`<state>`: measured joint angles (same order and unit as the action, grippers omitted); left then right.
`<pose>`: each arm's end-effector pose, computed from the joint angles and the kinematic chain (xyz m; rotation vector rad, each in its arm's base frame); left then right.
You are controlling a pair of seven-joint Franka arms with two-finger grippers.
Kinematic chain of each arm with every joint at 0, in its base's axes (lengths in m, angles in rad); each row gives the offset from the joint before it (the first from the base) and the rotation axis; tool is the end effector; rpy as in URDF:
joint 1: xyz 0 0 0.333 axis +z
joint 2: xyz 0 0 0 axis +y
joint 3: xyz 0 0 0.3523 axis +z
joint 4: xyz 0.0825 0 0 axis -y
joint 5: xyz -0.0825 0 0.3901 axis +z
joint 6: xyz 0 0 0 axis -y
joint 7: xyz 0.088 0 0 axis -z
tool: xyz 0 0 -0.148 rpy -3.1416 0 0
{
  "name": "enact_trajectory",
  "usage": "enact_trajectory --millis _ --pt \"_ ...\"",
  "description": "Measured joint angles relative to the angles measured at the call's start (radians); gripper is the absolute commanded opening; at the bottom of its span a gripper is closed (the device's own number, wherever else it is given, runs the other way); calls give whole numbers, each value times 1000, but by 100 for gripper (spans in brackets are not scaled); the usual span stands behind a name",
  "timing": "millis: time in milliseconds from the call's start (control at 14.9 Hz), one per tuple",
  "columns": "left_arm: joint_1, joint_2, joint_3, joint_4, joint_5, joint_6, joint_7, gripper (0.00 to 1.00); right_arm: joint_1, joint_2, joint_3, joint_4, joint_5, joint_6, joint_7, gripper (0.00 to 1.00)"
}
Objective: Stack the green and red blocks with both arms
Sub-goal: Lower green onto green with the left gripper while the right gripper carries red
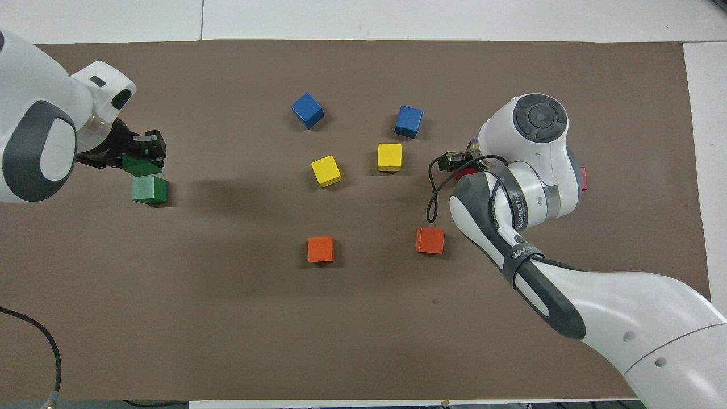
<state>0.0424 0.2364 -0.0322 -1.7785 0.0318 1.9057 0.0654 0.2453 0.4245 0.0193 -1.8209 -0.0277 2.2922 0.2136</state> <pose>0.6217 0.0110 0.4065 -3.1174 0.1042 0.1714 0.6485 0.1733 0.2972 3.1371 0.1050 0.0765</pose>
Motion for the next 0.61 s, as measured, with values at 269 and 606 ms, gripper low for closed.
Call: enact_trajectory --millis 269,606 --pt "20 -20 -1 -100 -66 120 11 0 2 1 1 -3 1 1 56 0" --pt "30 -35 -1 -135 -76 156 9 0 0 -18 -4 47 0 -68 72 0"
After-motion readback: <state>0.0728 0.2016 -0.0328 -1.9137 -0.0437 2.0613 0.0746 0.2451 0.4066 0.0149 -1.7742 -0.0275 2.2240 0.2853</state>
